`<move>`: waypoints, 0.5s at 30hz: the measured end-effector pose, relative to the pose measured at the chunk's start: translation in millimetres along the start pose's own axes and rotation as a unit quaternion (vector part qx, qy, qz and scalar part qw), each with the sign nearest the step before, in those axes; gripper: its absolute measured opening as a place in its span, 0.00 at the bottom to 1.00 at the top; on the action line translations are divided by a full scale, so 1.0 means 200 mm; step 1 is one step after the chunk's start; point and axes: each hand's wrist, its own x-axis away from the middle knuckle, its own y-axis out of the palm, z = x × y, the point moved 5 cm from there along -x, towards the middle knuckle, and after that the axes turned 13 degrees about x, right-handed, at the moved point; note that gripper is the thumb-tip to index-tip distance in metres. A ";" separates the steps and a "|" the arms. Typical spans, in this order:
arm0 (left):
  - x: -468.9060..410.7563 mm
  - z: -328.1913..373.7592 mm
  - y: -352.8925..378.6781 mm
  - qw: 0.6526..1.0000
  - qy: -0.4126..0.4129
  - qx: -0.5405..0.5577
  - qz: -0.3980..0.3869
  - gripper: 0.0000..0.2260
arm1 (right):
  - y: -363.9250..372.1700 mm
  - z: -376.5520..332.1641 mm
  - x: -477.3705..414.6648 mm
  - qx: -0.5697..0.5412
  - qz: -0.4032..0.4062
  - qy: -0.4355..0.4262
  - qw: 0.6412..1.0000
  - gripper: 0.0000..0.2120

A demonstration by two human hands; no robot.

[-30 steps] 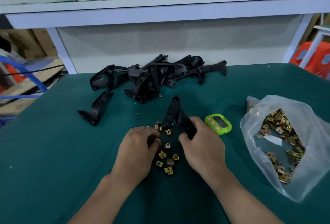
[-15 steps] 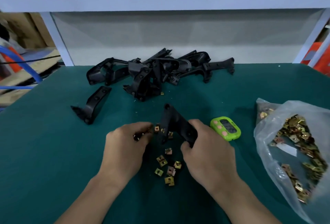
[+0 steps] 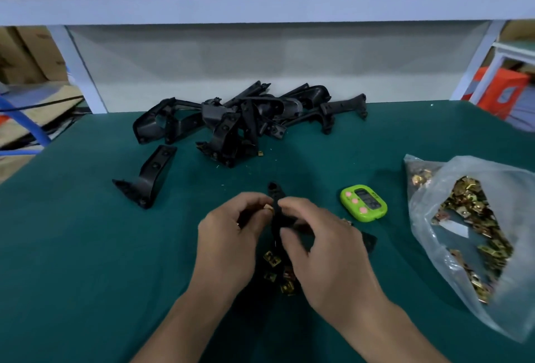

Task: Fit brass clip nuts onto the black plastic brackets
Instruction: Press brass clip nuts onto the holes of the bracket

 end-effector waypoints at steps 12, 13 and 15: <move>0.02 0.00 0.03 0.992 -0.038 0.089 -0.078 0.13 | -0.03 0.07 -0.03 -0.169 -0.039 0.065 0.983 0.13; 0.02 0.00 0.03 0.991 -0.038 0.097 -0.089 0.13 | -0.03 0.08 -0.03 -0.173 -0.050 0.068 0.981 0.12; 0.02 0.02 0.03 0.989 -0.027 0.101 -0.108 0.12 | -0.05 0.08 -0.05 -0.182 -0.073 0.066 0.978 0.09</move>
